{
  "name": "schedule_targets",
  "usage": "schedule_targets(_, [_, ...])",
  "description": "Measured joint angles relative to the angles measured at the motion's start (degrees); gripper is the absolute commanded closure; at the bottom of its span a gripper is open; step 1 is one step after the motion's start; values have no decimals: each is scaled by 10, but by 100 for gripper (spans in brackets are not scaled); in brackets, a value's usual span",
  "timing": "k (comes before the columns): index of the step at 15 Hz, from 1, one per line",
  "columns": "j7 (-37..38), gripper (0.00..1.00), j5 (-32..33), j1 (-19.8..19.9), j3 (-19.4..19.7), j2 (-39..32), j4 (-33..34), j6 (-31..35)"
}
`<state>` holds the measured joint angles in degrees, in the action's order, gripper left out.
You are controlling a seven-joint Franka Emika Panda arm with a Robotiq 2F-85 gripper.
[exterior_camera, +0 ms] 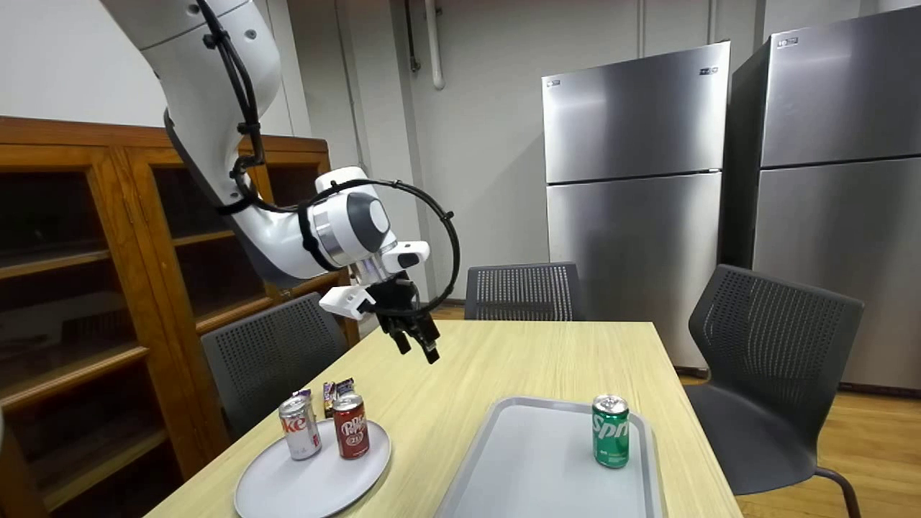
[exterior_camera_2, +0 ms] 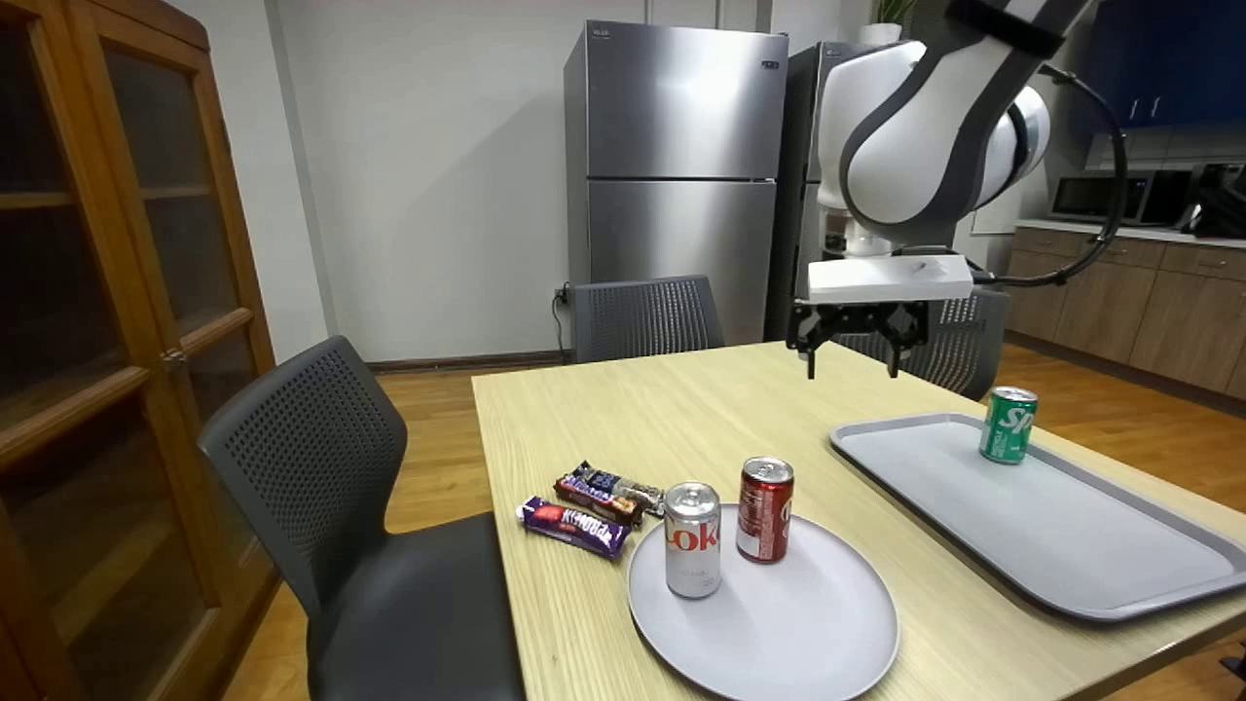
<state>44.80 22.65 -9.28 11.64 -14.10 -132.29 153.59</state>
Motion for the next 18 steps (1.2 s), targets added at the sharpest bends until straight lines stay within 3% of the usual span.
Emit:
schedule_targets(11, [-111, 0, -40, 120, 52, 6, -13, 48])
schedule_targets(18, [-167, 0, -115, 157, 67, -1, -9, 49])
